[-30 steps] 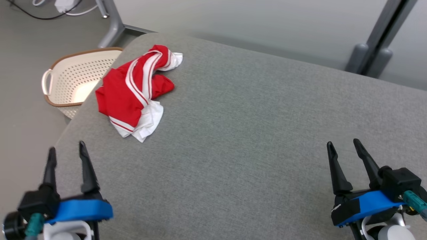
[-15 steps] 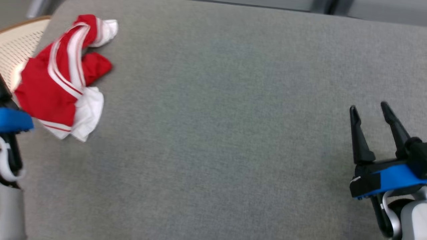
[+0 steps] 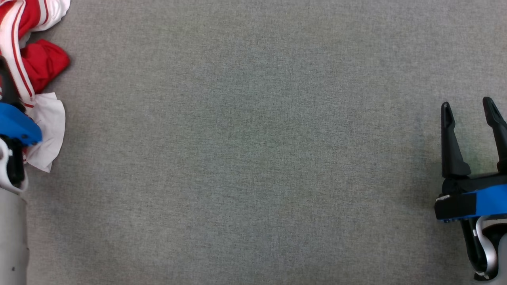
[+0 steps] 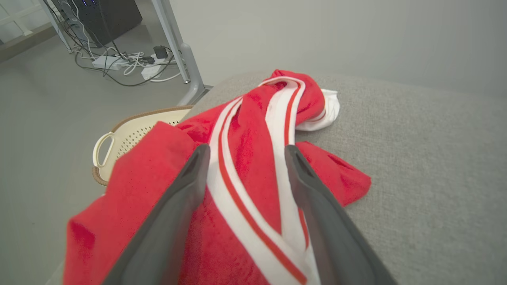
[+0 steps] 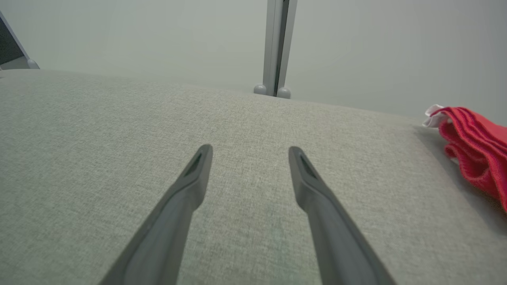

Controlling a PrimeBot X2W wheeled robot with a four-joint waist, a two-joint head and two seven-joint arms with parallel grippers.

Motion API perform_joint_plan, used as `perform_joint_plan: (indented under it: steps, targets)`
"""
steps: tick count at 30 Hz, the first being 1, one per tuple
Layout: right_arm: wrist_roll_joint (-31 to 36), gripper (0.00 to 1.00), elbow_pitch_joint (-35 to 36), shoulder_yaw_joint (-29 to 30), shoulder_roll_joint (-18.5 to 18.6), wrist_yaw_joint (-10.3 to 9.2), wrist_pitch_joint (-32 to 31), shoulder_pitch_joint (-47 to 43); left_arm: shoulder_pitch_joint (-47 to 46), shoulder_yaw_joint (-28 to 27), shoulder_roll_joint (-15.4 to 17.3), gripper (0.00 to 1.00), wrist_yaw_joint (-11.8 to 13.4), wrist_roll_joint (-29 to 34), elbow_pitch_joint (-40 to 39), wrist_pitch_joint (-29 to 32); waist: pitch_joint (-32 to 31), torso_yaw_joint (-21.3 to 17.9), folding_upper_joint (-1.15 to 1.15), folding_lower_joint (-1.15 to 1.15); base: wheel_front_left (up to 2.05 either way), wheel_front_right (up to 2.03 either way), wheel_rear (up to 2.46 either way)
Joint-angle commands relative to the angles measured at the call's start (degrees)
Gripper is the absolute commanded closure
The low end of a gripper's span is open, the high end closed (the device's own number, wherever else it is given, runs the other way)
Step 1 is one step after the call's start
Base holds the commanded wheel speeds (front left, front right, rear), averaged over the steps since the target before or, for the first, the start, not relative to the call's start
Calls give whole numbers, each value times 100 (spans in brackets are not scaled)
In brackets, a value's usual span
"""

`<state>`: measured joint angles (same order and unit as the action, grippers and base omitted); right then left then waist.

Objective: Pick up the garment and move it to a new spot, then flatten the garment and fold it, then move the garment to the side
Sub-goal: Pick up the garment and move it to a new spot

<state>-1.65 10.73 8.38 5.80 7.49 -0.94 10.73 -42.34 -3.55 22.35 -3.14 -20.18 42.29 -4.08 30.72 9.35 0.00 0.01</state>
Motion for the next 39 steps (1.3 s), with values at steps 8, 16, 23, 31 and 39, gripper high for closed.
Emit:
perform_joint_plan:
  steps: [8, 16, 23, 31, 39]
  targets:
    - [21, 0, -68, -19, -7, 1, 35, 158, -110, 274, -214, 0, -236, -137, 1167, 544, -37, -34, 0, -1, 0, 0, 0]
    - [-45, 0, -243, -131, -42, 1, 105, 139, -124, 448, -221, 100, -339, -126, 1656, 381, -318, -155, 0, -1, 0, 0, 0]
    - [-174, 0, -567, -121, -141, 1, 301, -23, -346, 534, -110, 100, -321, -51, 1452, -384, -821, -338, 0, -1, 0, 0, 0]
    - [-330, 0, -988, -137, -254, 1, 545, -193, -650, 791, -54, 100, -312, 221, 671, -868, -1432, -651, 0, -1, 0, 0, 0]
    - [-554, 0, -1310, -153, -292, 1, 781, -276, -908, 1187, -229, 100, -270, 430, -924, -622, -1713, -1148, 0, -1, 0, 0, 0]
